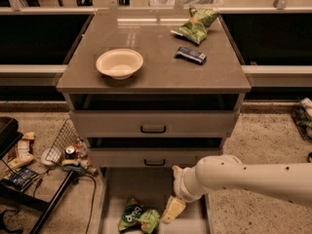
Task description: Pick green rice chip bag from bottom drawer and place on counter
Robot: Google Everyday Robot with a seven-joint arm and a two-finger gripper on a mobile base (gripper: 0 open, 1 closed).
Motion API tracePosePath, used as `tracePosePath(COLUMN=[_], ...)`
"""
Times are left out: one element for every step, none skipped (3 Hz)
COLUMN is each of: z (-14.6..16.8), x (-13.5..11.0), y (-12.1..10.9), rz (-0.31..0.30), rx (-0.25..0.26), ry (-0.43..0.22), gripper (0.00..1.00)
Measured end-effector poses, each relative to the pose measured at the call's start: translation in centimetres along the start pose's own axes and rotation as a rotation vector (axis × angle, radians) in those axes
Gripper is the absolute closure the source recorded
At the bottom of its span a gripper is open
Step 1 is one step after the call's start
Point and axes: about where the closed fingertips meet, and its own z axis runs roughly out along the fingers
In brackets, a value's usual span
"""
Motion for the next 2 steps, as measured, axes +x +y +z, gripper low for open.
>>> tracePosePath(z=[1.3, 3.3], x=[0.3, 0.1], y=[0.5, 0.3], rz=[0.012, 0.017], rx=[-0.022, -0.042], ry=[-0.008, -0.006], gripper=[0.0, 0.0])
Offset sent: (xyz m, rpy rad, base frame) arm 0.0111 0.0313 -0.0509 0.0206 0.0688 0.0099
